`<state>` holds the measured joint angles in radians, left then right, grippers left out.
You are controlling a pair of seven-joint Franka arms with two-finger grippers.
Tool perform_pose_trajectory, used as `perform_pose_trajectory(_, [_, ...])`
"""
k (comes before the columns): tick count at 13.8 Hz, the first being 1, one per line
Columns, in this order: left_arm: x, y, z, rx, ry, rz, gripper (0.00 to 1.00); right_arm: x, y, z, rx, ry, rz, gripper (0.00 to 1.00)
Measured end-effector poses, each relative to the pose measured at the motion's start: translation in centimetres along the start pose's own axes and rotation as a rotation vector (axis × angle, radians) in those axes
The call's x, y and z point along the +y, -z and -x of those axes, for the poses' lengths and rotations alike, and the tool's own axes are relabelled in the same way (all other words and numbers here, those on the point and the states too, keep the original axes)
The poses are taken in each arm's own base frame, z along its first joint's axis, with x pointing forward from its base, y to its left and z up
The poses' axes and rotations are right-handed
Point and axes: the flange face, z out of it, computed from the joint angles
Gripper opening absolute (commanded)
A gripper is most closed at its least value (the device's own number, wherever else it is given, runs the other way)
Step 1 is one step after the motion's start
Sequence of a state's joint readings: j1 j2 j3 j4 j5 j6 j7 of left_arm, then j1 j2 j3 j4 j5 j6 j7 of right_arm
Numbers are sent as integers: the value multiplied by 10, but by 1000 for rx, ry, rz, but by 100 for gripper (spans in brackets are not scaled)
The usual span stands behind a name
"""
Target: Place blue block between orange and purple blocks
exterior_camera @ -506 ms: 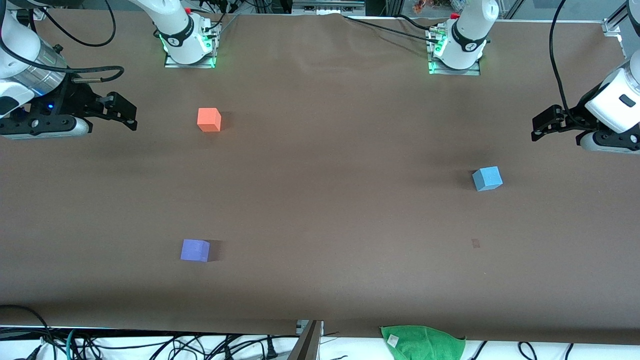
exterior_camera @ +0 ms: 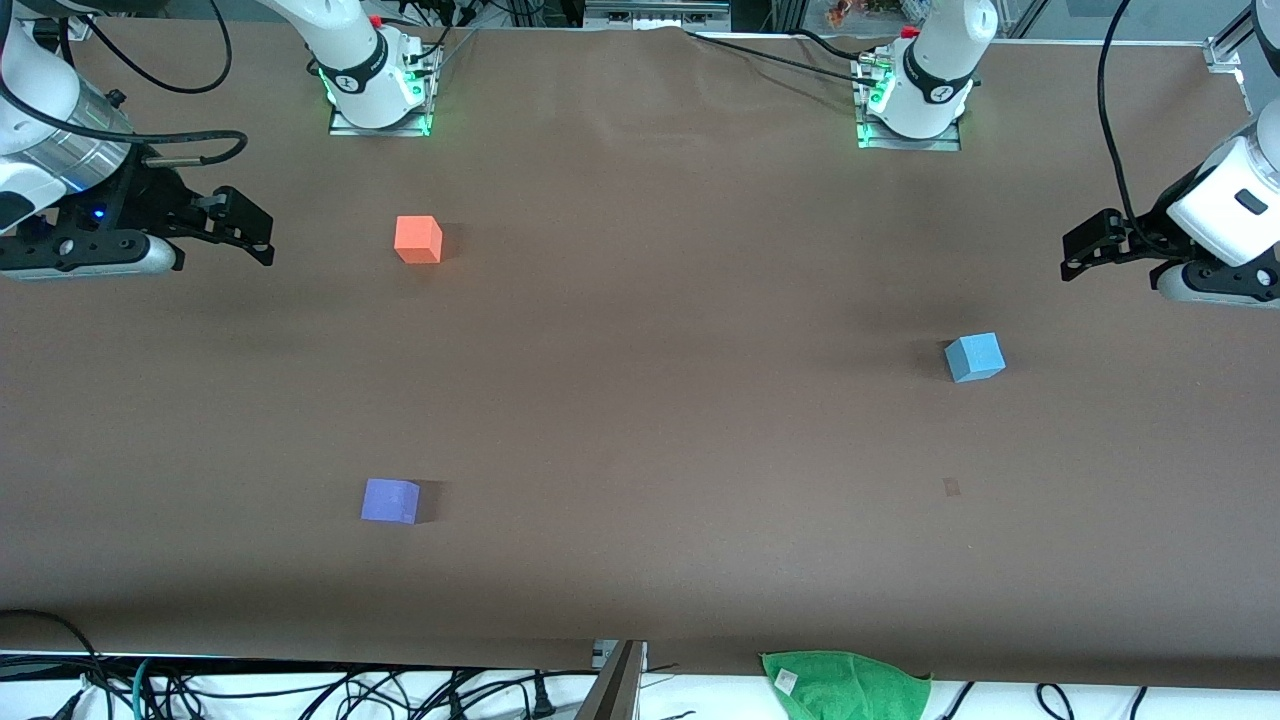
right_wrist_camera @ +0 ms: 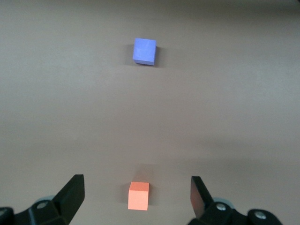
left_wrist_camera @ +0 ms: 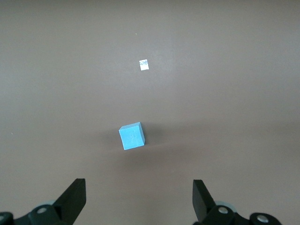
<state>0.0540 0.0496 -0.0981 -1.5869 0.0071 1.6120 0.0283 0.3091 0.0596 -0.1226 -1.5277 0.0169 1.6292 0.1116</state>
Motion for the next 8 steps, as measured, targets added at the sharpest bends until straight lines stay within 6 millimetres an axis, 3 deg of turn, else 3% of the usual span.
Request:
perform_pose_trajectory(3, [4,-5,-2,-9,-7,1,100,-6,1,0,7,10,-1,99])
perform_pose_trajectory(8, [2,-20,-11,-34,-6,5,100,2,2,-1,13,-2,8,100])
